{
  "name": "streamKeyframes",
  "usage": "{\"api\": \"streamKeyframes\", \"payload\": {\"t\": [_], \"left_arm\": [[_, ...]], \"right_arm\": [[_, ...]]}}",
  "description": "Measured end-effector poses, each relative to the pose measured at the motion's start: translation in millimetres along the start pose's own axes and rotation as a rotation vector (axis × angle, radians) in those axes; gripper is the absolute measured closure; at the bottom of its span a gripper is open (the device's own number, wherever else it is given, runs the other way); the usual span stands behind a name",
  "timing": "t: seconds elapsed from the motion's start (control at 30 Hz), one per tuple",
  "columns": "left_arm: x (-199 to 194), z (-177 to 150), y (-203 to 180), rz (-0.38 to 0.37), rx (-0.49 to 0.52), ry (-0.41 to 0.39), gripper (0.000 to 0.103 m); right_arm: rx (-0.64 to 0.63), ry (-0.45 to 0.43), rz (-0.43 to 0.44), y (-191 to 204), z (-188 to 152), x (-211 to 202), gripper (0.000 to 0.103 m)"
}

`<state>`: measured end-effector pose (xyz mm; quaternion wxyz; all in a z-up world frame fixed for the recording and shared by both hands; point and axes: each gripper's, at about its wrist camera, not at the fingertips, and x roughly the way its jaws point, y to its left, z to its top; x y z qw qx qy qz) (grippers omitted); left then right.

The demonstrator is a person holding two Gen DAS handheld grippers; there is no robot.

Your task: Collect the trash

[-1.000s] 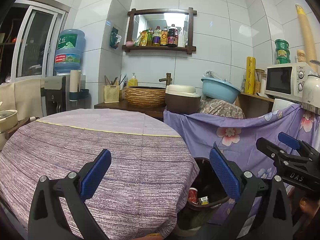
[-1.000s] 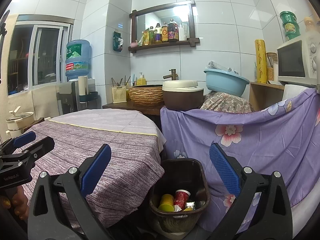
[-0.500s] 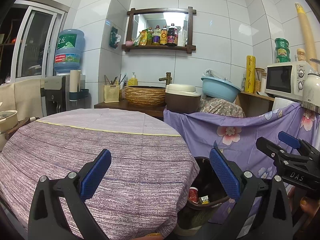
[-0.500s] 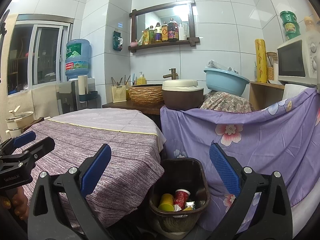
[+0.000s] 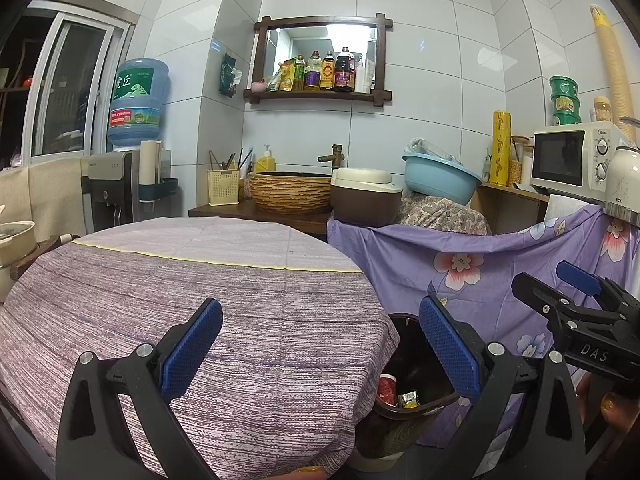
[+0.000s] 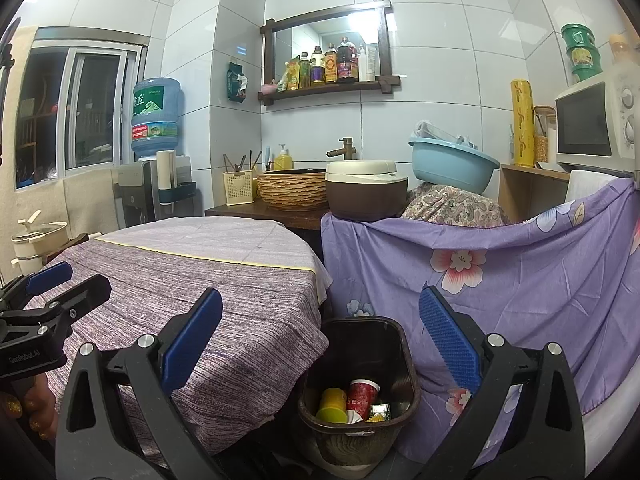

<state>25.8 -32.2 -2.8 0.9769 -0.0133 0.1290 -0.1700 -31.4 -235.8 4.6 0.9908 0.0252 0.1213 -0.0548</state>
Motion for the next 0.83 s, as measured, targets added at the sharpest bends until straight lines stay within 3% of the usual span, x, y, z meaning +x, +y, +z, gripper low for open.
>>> {"api": "streamKeyframes", "payload": {"t": [0.83], "left_arm": [[0.4,-3.3,1.9,0.007,0.001,0.004,0.005]], "right_arm": [[-0.003,0.003,0.003,-5.4,-0.8,2.2,0.006]]}}
